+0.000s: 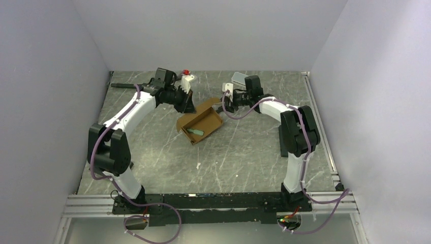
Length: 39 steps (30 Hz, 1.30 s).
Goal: Fold the paper box
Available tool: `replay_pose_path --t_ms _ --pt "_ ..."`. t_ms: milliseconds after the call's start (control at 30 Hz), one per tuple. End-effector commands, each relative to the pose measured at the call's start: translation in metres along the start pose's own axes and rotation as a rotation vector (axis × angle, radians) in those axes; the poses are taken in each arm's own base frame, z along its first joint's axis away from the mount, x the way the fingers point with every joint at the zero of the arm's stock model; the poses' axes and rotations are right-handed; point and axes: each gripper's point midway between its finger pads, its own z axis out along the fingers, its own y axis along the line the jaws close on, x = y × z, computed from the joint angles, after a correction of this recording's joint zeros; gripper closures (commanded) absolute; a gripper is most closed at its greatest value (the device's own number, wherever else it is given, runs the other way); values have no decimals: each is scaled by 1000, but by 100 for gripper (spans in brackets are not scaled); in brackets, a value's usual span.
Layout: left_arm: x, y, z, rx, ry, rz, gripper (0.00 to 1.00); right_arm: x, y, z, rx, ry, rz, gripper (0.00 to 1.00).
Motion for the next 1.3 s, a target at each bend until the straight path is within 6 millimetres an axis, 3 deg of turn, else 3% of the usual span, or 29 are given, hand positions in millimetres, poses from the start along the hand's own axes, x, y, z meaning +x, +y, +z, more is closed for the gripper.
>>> replay_pose_path --t_ms 0,133,200,567,767,1267 --pt "-11 -4 -3 41 -30 9 100 -17 2 4 -54 -36 -42 62" --pt "-12 -3 -5 41 -39 7 100 -17 1 7 -54 -21 -39 92" --pt "-13 -1 -6 29 -42 4 100 -17 3 6 -53 -17 -39 100" --pt "-14 8 -6 -17 -51 -17 100 -35 20 6 12 35 0 100" --pt "-13 11 -8 -31 -51 -23 100 -47 17 10 90 65 40 100" --pt "-18 6 -13 -16 -67 -33 100 -53 23 9 159 105 88 100"
